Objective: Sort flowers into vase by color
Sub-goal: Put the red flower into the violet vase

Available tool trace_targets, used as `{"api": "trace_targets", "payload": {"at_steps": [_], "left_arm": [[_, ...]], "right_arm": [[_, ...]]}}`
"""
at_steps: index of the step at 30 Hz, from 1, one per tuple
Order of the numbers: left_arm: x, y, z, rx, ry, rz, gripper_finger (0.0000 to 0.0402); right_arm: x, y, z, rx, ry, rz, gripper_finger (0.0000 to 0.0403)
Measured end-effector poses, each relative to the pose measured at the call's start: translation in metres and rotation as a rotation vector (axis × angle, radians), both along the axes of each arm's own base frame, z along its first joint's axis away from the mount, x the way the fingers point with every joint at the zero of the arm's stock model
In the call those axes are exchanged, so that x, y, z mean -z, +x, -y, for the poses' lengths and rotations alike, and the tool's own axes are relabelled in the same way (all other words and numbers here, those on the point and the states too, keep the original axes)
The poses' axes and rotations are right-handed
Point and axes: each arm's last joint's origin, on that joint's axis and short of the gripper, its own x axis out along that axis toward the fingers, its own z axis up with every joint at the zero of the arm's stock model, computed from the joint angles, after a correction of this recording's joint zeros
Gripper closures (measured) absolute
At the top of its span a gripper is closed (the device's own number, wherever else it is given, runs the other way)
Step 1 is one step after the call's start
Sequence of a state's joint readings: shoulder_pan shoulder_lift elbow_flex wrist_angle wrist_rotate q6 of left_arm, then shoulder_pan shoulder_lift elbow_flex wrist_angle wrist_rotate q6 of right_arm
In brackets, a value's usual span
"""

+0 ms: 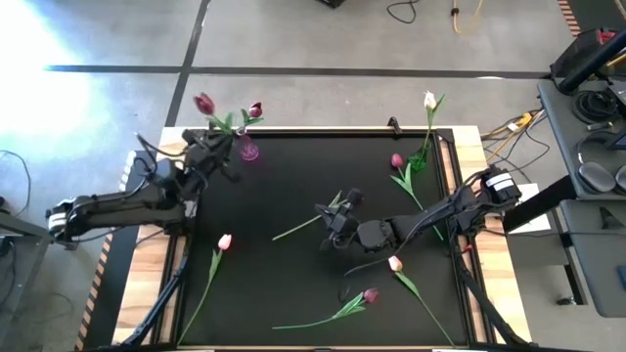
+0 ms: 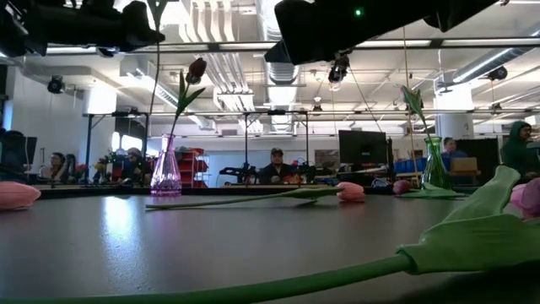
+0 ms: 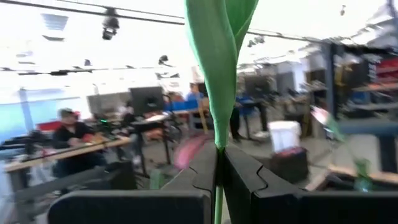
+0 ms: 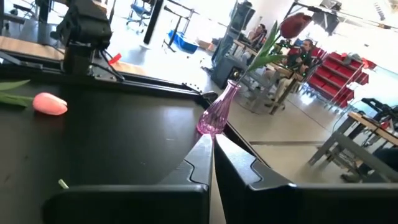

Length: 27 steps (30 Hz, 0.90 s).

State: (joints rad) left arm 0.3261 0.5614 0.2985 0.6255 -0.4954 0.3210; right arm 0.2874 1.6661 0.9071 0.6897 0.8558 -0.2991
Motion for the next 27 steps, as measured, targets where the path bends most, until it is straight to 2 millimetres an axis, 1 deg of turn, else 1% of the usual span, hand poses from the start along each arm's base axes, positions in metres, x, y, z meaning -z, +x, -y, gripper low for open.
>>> {"api": "trace_targets", "payload": {"at_steps": [4, 9, 16, 21, 27], "left_arm": [[-0.006, -0.009, -0.011, -0.056, 0.042, 0.054, 0.0402], [-0.006, -0.017, -0.03, 0.0, 0.035, 0.113, 0.0402], [0.0, -0.025, -0.062, 0.06, -0.035, 0.175, 0.0401], [0.004, -0.023, -0.074, 0.125, -0.069, 0.202, 0.0401], [0.013, -0.017, -0.082, 0.118, -0.111, 0.171, 0.0401]], "right_arm": [[0.003, -0.001, 0.0, 0.0, 0.009, 0.003, 0.0393], [0.003, -0.002, 0.0, -0.004, 0.011, 0.005, 0.0394], [0.001, 0.0, -0.002, -0.077, 0.026, 0.023, 0.0394], [0.001, 0.0, -0.002, -0.077, 0.027, 0.024, 0.0394], [0.0, 0.0, -0.002, -0.077, 0.029, 0.037, 0.0394]]}}
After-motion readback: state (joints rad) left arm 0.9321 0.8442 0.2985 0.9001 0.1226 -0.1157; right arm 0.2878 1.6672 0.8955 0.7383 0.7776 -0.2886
